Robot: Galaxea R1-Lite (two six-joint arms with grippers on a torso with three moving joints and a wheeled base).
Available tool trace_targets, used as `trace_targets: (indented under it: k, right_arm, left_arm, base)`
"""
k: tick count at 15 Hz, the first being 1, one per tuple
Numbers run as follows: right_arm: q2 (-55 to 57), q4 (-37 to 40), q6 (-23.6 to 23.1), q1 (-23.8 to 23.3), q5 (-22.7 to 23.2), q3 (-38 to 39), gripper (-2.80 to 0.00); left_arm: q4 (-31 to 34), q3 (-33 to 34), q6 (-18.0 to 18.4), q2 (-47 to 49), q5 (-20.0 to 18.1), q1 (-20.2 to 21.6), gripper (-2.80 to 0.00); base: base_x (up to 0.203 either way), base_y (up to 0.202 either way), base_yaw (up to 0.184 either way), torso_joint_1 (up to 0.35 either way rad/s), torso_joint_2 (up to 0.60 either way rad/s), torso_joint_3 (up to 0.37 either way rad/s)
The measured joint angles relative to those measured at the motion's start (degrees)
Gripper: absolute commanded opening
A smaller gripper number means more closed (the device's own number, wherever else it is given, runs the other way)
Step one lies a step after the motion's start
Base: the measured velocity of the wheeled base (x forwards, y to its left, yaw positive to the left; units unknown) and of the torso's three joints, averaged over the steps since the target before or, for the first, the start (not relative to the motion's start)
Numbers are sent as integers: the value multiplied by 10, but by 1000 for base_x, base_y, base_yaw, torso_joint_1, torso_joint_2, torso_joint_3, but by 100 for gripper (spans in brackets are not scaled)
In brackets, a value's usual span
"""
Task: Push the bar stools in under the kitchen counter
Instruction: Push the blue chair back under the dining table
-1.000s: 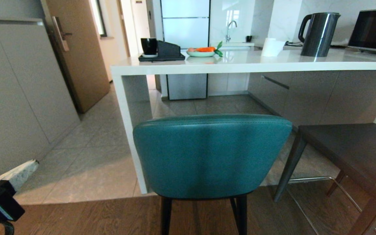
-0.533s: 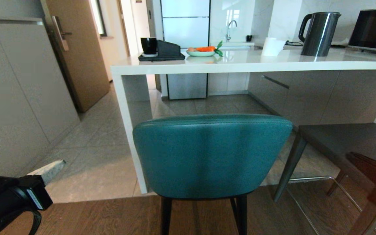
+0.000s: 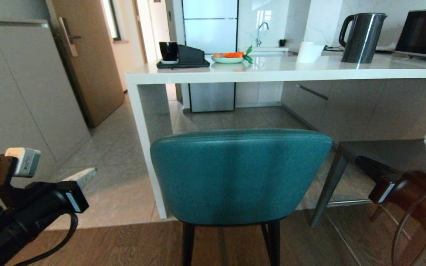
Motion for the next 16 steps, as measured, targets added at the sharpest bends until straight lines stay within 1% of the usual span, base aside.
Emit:
trace_targets:
  k: [1, 2, 3, 5, 6, 7, 9, 11, 13, 15, 16]
  right_arm:
    - [4, -14, 6, -8, 12, 7, -280]
    - [2, -17, 16, -27, 43, 16, -280]
    - [0, -18, 23, -53, 77, 22, -280]
    - [4, -19, 28, -115, 132, 20, -280]
    - [14, -20, 28, -136, 152, 11, -280]
    - [25, -20, 28, -147, 160, 1, -280]
    - [53, -21, 28, -154, 163, -24, -280]
    - [84, -28, 29, -149, 164, -50, -280]
    - [125, -63, 29, -142, 164, -74, -280]
    - [170, -99, 31, -118, 159, -84, -280]
    - [189, -104, 32, -101, 149, -88, -280]
  left_arm:
    - [-52, 10, 0, 27, 0, -4, -280]
    - [-92, 19, 0, 49, 0, -9, -280]
    - [-106, 22, 0, 65, 1, -12, -280]
    - [-108, 23, 0, 90, 3, -15, -280]
    - [-108, 21, -1, 98, 3, -18, -280]
    - [-109, 18, 0, 105, 4, -22, -280]
    - [-108, 4, 0, 124, 5, -27, -280]
    - [-109, -18, -2, 142, 5, -29, -280]
    - [-109, -44, -2, 158, 5, -32, -280]
    - [-109, -66, -2, 177, 6, -35, -280]
    - [-109, -76, -3, 187, 7, -37, -280]
  base:
    - [0, 0, 0, 0, 0, 0]
    - [0, 0, 0, 0, 0, 0]
    - [0, 0, 0, 0, 0, 0]
    - [0, 0, 0, 0, 0, 0]
    - [0, 0, 0, 0, 0, 0]
    - [0, 0, 0, 0, 0, 0]
    - [0, 0, 0, 0, 0, 0]
    - [0, 0, 0, 0, 0, 0]
    - [0, 0, 0, 0, 0, 0]
    - [0, 0, 0, 0, 0, 0]
    - [0, 0, 0, 0, 0, 0]
